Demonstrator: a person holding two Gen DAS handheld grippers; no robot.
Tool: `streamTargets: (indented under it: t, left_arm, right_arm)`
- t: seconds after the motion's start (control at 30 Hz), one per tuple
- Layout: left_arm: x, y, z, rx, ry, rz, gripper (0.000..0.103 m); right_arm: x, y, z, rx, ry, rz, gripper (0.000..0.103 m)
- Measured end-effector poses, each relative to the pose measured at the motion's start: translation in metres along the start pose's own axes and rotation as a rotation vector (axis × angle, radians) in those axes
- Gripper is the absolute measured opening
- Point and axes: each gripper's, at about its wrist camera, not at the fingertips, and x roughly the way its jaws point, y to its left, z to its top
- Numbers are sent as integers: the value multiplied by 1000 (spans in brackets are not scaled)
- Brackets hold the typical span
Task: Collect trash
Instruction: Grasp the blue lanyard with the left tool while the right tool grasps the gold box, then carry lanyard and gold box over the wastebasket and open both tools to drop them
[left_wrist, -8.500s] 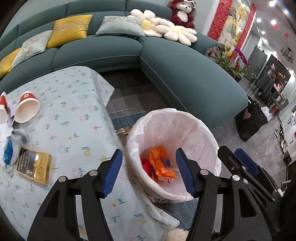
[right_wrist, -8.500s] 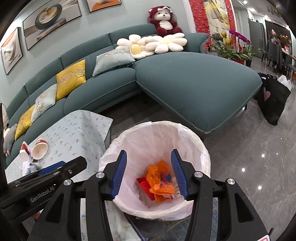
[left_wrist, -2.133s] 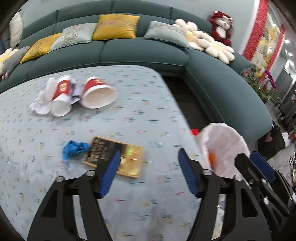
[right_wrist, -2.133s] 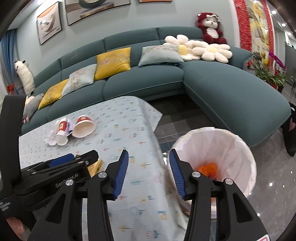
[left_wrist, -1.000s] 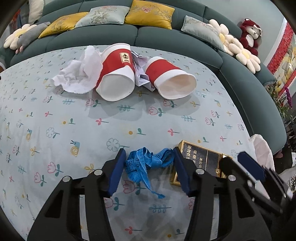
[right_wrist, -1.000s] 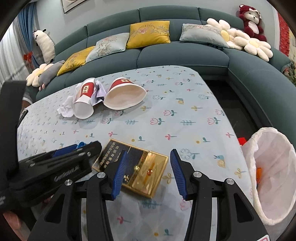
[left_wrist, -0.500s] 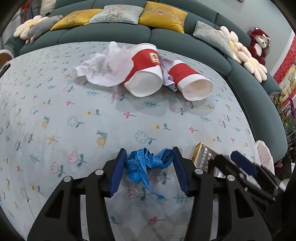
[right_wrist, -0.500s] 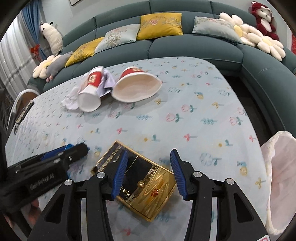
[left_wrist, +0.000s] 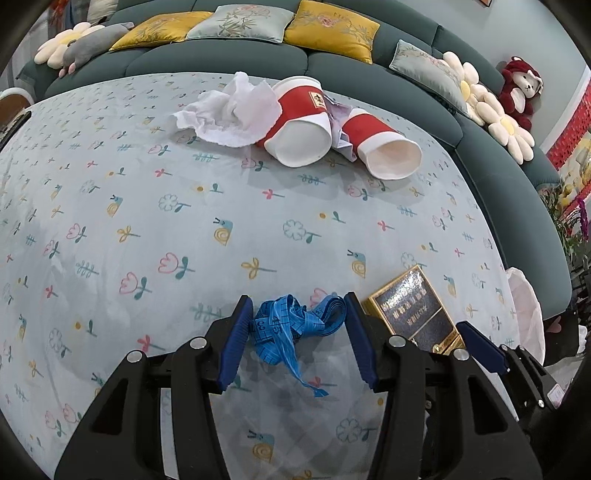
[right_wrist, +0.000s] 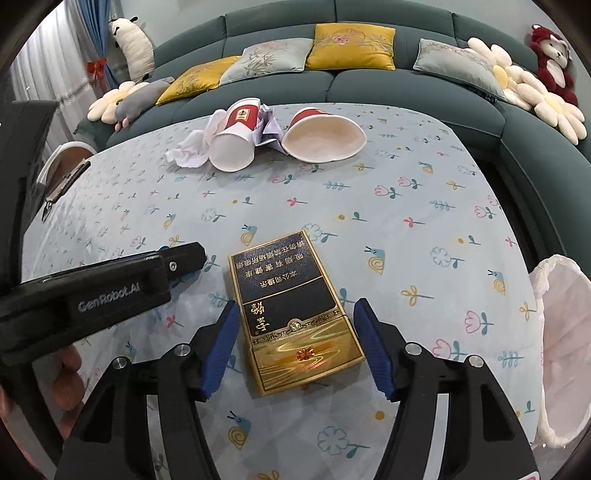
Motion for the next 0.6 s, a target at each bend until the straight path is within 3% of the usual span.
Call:
streamTargets:
  t: [0.3, 0.37, 0.6]
  left_arm:
    - [-2, -7, -5, 6, 7, -5, 48]
    - [-3, -10, -6, 10, 8, -5, 48]
    - [-6, -30, -8, 48, 3, -13, 48]
  right_arm:
    - [-1, 7, -10, -48, 7, -48, 63]
    - [-2, 7, -12, -56, 5, -61, 59]
    - [-15, -17, -15, 22, -29, -90, 57]
